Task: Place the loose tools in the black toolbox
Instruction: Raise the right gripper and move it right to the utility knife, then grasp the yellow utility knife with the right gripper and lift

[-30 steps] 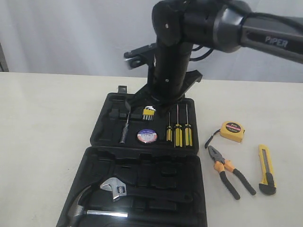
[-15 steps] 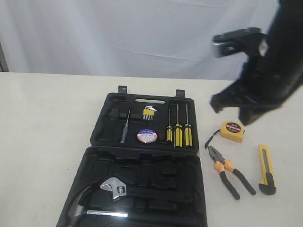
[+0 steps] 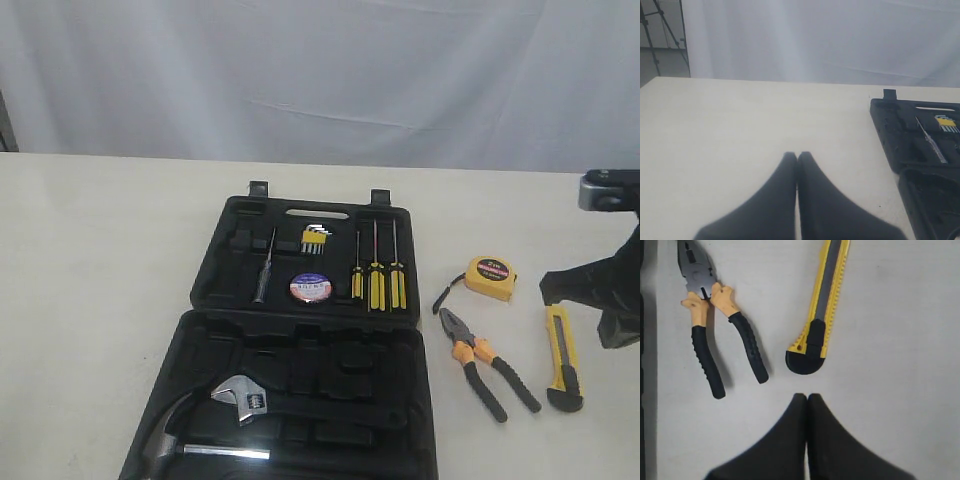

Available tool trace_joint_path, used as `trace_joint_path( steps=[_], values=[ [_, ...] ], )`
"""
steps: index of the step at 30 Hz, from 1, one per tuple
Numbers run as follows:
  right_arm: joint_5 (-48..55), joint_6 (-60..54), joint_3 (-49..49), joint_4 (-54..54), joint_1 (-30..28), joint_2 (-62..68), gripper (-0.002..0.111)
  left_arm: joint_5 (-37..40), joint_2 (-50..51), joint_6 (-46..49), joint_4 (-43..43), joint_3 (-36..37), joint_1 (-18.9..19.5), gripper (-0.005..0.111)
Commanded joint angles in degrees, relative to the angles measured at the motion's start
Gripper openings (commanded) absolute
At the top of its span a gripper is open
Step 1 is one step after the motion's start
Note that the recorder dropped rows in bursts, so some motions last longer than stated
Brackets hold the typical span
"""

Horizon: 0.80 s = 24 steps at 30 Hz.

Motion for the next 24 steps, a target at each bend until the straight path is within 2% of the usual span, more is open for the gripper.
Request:
trace_joint_path(
  steps=[1, 4, 5, 6, 8, 12, 18, 24],
  values=[
    [-2.68, 1.81, 0.29, -1.23, -0.32, 5.34, 0.003, -0.03, -0.16, -0.07, -0.14, 0.12, -0.12, 0.0],
    [-4.99, 3.02, 0.29, -1.65, -0.32, 8.49, 0.019, -0.03, -0.16, -0.07, -0.14, 0.12, -0.12, 0.0],
    [-6.11, 3.06, 0.29, -1.25, -0.32, 9.36, 0.027, -0.03, -0.16, -0.07, -0.14, 0.12, -0.12, 0.0],
    [-8.23, 3.74, 0.29, -1.07, -0.32, 10.77, 0.043, -0.03, -0.16, -0.07, -0.14, 0.12, -0.12, 0.0],
    [-11.44, 5.14, 0.29, -1.07, -0.32, 11.92, 0.052, -0.03, -0.16, -0.07, -0.14, 0.12, -0.12, 0.0],
    [-15.81, 6.42, 0.29, -1.96, -0.32, 13.07, 0.051, -0.03, -0.16, -0.07, -0.14, 0.12, -0.12, 0.0],
    [-20.34, 14.31, 0.29, -10.24, -0.32, 18.76, 0.051, -0.03, -0.16, -0.07, -0.14, 0.12, -0.12, 0.0],
    [-23.44, 16.51, 0.29, -10.36, -0.38, 23.22, 0.051, -0.03, -0.16, -0.07, -0.14, 0.12, -0.12, 0.0]
  ],
)
